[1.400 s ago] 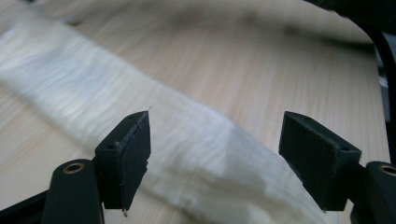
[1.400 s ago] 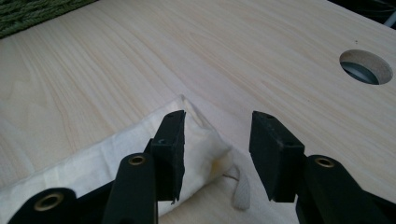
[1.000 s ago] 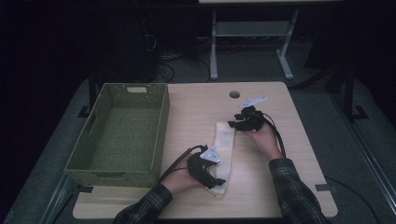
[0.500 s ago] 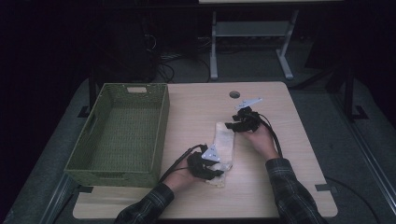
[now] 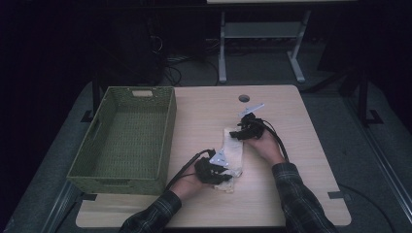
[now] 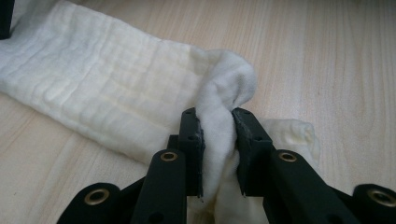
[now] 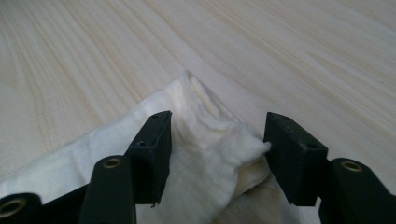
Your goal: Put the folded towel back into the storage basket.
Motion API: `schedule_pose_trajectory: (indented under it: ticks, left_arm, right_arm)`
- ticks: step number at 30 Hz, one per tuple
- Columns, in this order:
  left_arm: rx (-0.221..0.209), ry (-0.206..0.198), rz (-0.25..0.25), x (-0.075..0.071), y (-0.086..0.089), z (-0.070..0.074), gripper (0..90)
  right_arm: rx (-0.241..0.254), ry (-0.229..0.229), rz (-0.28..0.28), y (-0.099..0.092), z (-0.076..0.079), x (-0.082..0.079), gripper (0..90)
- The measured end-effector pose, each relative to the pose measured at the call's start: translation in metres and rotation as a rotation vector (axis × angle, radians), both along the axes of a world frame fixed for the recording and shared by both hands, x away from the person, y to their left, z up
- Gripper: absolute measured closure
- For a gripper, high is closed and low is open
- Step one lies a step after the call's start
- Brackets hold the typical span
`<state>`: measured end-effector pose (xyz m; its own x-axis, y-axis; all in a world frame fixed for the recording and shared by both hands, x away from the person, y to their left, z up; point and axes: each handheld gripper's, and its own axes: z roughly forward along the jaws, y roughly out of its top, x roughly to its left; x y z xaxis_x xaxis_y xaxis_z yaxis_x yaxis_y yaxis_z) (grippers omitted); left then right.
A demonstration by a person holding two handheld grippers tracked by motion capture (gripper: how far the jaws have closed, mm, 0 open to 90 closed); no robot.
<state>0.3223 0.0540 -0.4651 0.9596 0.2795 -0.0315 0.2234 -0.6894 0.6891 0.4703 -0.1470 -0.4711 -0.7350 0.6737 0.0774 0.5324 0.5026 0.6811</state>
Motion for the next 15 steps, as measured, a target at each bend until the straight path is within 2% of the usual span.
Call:
schedule_pose_trajectory:
  ticks: [3,4,6,9,12,15]
  left_arm:
    - [0.006,0.002,-0.006,0.0008,0.0003,0.0004,74.9]
    - [0.004,0.002,-0.005,0.0011,0.0002,0.0003,75.3]
    - [0.0,0.01,-0.006,0.0017,0.0004,0.0002,76.2]
    - [-0.005,0.023,-0.012,0.0033,0.0011,0.0003,77.5]
    - [-0.01,0.031,-0.016,0.0037,0.0009,0.0004,78.6]
    - [-0.012,0.029,-0.033,0.0029,-0.0005,0.0012,79.1]
  right_arm:
    - [0.002,0.004,0.001,-0.0004,0.0004,-0.0003,48.6]
    - [-0.001,0.011,0.01,-0.0001,0.0014,-0.0014,55.5]
    - [-0.002,0.022,0.02,0.0015,0.0026,-0.0028,63.3]
    - [0.022,0.05,0.041,0.0025,0.0026,-0.0034,75.6]
    - [0.047,0.067,0.047,0.0008,0.0015,-0.0028,80.7]
    - [0.047,0.067,0.049,0.0006,0.0014,-0.0028,81.6]
